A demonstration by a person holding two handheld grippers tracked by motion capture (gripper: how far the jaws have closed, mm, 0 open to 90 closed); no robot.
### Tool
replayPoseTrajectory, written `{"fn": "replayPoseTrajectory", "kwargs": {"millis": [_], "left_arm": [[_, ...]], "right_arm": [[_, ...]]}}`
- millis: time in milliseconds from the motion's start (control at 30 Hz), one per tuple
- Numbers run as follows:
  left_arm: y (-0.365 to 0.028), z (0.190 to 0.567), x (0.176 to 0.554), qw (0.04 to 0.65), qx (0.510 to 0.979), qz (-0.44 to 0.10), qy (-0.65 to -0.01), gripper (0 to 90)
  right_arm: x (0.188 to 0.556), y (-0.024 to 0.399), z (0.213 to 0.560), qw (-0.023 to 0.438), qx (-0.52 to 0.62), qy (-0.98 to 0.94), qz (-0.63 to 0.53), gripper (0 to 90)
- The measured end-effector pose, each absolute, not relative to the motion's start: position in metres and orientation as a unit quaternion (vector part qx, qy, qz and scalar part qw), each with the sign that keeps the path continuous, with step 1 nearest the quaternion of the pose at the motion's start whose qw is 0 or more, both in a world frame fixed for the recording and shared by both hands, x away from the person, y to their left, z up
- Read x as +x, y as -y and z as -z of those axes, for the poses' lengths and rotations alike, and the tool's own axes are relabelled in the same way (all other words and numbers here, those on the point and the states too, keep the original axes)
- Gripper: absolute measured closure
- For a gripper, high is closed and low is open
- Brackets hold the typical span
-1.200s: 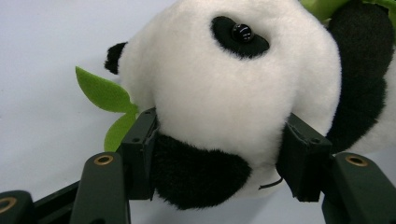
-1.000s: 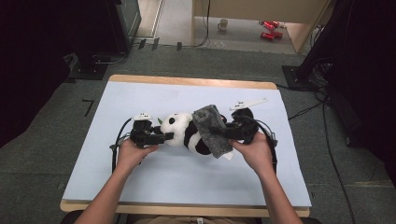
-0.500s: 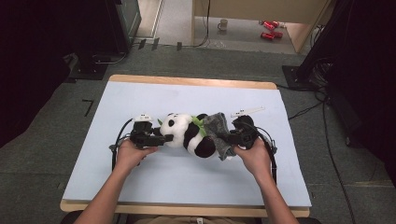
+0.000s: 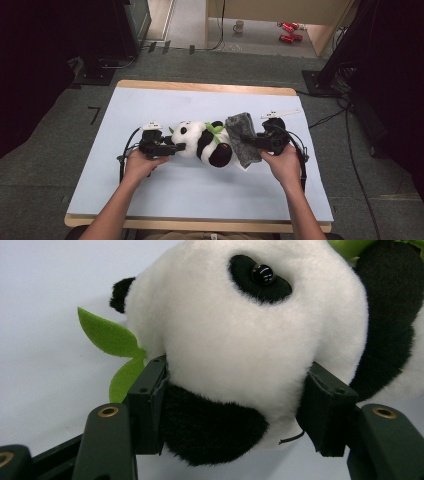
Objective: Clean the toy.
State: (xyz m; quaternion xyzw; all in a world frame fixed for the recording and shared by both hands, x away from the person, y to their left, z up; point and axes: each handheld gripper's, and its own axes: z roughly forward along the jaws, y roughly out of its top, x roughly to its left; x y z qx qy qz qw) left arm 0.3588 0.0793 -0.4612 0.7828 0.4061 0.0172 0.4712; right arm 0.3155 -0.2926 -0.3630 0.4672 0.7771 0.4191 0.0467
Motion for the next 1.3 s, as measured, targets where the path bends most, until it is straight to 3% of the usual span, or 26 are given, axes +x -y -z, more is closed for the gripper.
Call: {"fn": "replayPoseTrajectory", "kwargs": {"millis": [333, 533, 567, 1300], "left_arm": [[-0.08, 0.463, 0.355, 0.473, 0.782, -0.022, -0.405, 38.0], [-0.08, 0.461, 0.356, 0.459, 0.794, -0.027, -0.399, 39.4], [-0.08, 0.461, 0.356, 0.456, 0.796, -0.026, -0.397, 40.0], [-0.082, 0.462, 0.357, 0.455, 0.798, -0.016, -0.395, 40.0]], "right_arm": [[0.308, 0.261, 0.339, 0.023, 0.414, -0.789, -0.453, 79.8], [0.31, 0.234, 0.363, -0.005, 0.391, -0.822, -0.414, 79.6], [0.314, 0.237, 0.376, -0.031, 0.403, -0.812, -0.42, 79.7], [0.327, 0.269, 0.418, -0.007, 0.444, -0.796, -0.411, 79.8]]}}
